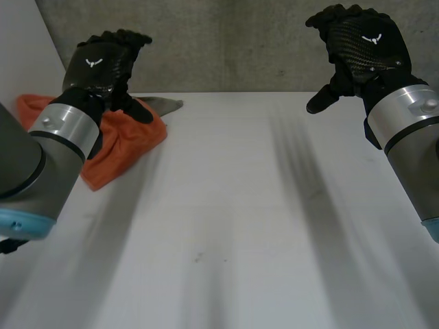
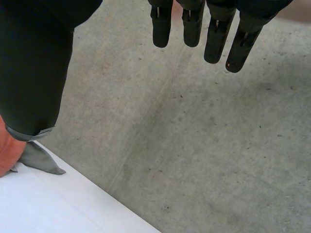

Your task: Fold the laundry.

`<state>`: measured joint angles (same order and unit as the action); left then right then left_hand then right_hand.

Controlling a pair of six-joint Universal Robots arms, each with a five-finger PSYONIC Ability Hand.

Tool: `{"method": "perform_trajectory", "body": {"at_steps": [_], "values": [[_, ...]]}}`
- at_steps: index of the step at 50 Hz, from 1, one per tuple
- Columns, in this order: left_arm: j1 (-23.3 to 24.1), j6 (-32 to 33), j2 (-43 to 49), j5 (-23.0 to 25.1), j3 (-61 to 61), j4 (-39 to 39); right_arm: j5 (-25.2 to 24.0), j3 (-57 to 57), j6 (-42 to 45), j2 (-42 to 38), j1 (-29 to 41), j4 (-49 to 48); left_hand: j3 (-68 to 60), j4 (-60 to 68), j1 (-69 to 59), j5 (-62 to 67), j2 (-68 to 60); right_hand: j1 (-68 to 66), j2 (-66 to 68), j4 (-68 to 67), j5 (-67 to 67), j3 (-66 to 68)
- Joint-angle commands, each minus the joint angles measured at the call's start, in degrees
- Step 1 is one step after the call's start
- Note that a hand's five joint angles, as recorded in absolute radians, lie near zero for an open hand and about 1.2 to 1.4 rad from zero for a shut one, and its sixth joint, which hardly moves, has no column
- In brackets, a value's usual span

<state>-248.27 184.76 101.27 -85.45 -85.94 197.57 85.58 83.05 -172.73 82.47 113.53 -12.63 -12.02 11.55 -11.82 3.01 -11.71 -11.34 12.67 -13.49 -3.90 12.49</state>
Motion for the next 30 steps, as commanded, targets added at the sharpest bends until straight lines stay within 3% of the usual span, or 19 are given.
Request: {"method": "perform_trajectory", "body": {"at_steps": [1,10,16,22,26,27,28,30], "values": [[-10.03,17.7,12.78,6.0,6.91,0.01,0.03,-0.16,0.11,-0.73,0.02,0.15,1.8,-1.34,1.6,-2.79,1.49,1.34,-2.67,3.49,3.9,-2.49],[-18.65,33.02,32.74,6.88,22.03,-0.43,0.03,-0.25,0.11,-1.87,0.02,0.33,1.81,-1.34,1.6,-2.79,1.49,1.34,-2.67,3.49,3.9,-2.49],[-22.87,35.93,44.6,11.53,33.35,-0.78,0.03,0.1,0.2,-3.1,0.02,0.33,1.97,-1.51,1.77,-2.96,1.66,1.34,-2.67,3.49,3.9,-2.49],[-24.9,36.9,52.27,11.63,41.9,-0.78,0.12,-0.08,1.51,-4.69,0.02,0.33,-0.53,1.0,-0.74,-0.45,-0.85,1.34,-2.67,3.49,3.9,-2.49],[-25.42,37.95,54.56,11.54,44.81,-0.78,0.21,-0.08,2.83,-4.78,0.02,0.15,-32.23,32.7,-32.44,31.25,-32.55,1.34,-2.67,3.49,3.9,-2.49],[-25.34,38.04,54.47,11.1,44.72,-0.52,0.21,-0.16,3.01,-4.78,0.02,0.15,-60.32,60.78,-60.52,59.33,-60.63,1.34,-2.67,3.49,3.9,-2.49],[-25.08,38.04,54.21,10.66,44.55,-0.34,0.12,-0.08,3.02,-4.78,0.02,0.15,-67.9,68.37,-68.11,66.92,-68.22,1.34,-2.67,3.49,3.9,-2.49],[-24.02,38.04,52.98,8.91,43.5,0.36,0.12,-0.25,3.1,-4.86,0.02,0.15,-67.98,68.45,-68.18,66.99,-68.29,1.34,-2.67,3.49,3.9,-2.49]]}}
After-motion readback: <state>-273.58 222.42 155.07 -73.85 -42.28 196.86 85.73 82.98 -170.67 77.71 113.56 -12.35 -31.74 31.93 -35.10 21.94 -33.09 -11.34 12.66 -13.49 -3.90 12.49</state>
